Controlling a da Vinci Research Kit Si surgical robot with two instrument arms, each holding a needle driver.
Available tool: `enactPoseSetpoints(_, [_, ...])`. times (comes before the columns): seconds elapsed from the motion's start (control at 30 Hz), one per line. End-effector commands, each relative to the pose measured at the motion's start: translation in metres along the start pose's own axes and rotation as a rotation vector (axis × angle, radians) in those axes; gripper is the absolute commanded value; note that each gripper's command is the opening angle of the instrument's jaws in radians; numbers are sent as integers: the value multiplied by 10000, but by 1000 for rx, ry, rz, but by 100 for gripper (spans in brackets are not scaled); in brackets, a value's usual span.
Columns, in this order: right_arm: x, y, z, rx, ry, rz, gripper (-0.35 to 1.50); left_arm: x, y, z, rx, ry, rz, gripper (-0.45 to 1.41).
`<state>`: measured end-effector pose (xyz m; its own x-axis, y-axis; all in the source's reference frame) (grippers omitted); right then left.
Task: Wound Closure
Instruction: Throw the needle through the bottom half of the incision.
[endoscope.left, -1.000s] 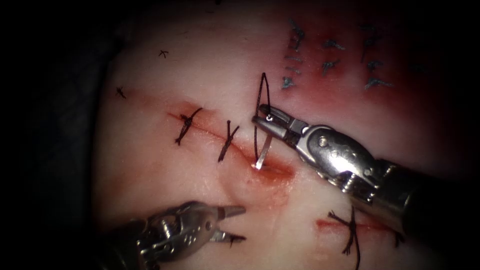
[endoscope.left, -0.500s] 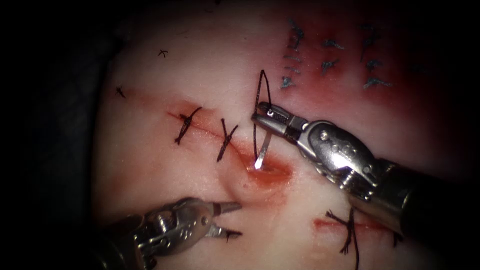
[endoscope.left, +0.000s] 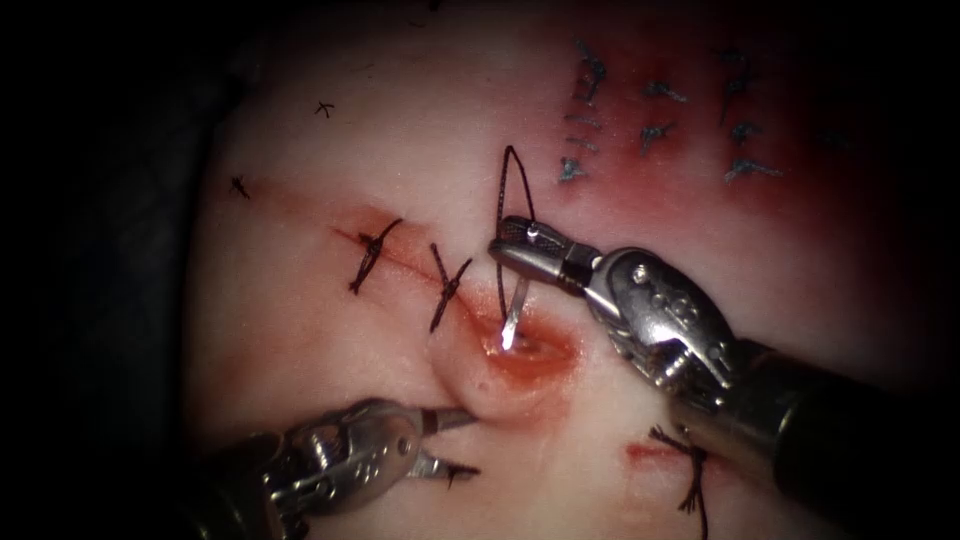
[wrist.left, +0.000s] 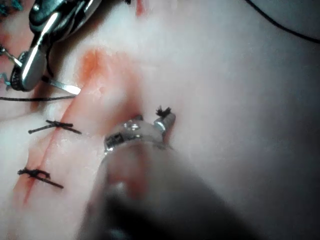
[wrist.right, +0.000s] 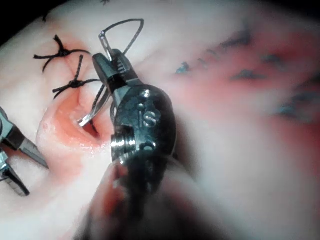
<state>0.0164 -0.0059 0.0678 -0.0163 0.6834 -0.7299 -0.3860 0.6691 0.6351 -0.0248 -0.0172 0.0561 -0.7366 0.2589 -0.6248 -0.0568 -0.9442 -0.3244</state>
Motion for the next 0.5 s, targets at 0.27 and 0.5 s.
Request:
enactPoseSetpoints(0.27, [-22,-17,13,18,-29,100,-35,1,-13,-2,-5,-1,-3,32])
enactPoseSetpoints(0.5, [-27,-28,12,-8,-75,173,-35,1,-14,-3,-4,-3,-5,32])
